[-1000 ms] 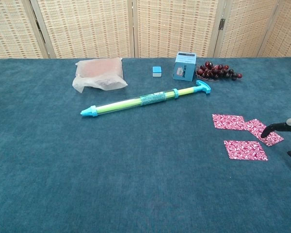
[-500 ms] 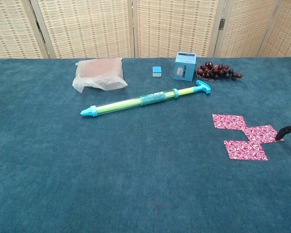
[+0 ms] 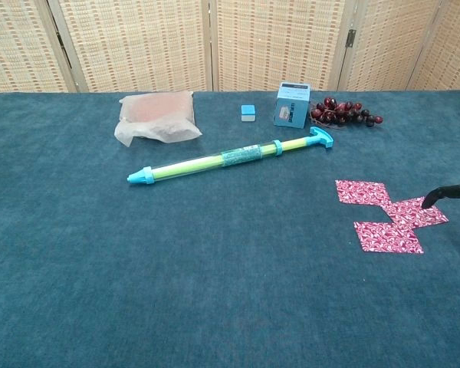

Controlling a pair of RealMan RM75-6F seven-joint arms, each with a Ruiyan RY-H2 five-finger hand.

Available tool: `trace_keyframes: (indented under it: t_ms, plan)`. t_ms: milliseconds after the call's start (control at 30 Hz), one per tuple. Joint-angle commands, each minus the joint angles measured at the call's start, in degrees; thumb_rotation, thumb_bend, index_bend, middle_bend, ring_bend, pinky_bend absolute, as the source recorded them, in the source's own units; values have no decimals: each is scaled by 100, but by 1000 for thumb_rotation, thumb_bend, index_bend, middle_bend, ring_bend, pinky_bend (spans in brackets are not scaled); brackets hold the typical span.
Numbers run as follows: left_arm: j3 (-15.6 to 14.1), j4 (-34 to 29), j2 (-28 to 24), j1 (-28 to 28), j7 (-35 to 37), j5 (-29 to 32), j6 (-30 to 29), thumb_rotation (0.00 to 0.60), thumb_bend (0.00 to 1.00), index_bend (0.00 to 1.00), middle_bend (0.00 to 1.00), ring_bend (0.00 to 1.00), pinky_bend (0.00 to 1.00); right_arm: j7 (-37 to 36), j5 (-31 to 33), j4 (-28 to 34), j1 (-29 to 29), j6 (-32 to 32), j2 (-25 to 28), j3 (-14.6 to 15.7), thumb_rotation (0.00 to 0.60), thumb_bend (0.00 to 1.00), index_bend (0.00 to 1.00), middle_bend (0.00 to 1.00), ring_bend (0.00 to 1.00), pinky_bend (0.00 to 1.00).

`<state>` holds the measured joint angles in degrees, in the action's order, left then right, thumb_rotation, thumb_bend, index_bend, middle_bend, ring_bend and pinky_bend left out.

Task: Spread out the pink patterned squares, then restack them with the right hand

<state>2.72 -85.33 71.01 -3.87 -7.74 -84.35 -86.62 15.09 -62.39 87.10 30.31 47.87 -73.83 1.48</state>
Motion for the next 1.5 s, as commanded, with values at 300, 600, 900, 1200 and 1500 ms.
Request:
trace_keyframes:
  t_ms: [300, 600, 900, 1200, 1500]
  plan:
    - [-6, 30, -15, 44, 27, 43, -18, 600, 256, 227, 46, 42, 107, 44, 104, -249, 154, -250, -260, -72, 600, 597, 163, 1000, 1000, 1000]
    - [-2, 44, 8, 26, 23, 19, -6, 600, 256, 227, 46, 42, 107, 113, 212, -225, 49, -137, -143, -9, 600, 597, 163, 1000, 1000, 1000]
    - [0, 31, 26, 4, -1, 9, 20, 600, 256, 226, 46, 42, 107, -44, -86, 16, -95, 211, 12, -52, 600, 597, 163, 1000, 1000, 1000]
    - [-9, -14, -5, 17, 7, -32, -26, 600, 256, 226, 46, 42, 107, -328, -138, 29, 15, 481, -234, -537, 600, 325, 163, 988, 1000, 1000]
    - [-25, -20, -31, 68, 45, -21, -71, 600, 256, 226, 46, 42, 107, -31, 309, -418, 353, 260, -686, -836, 600, 241, 214, 988, 1000, 1000]
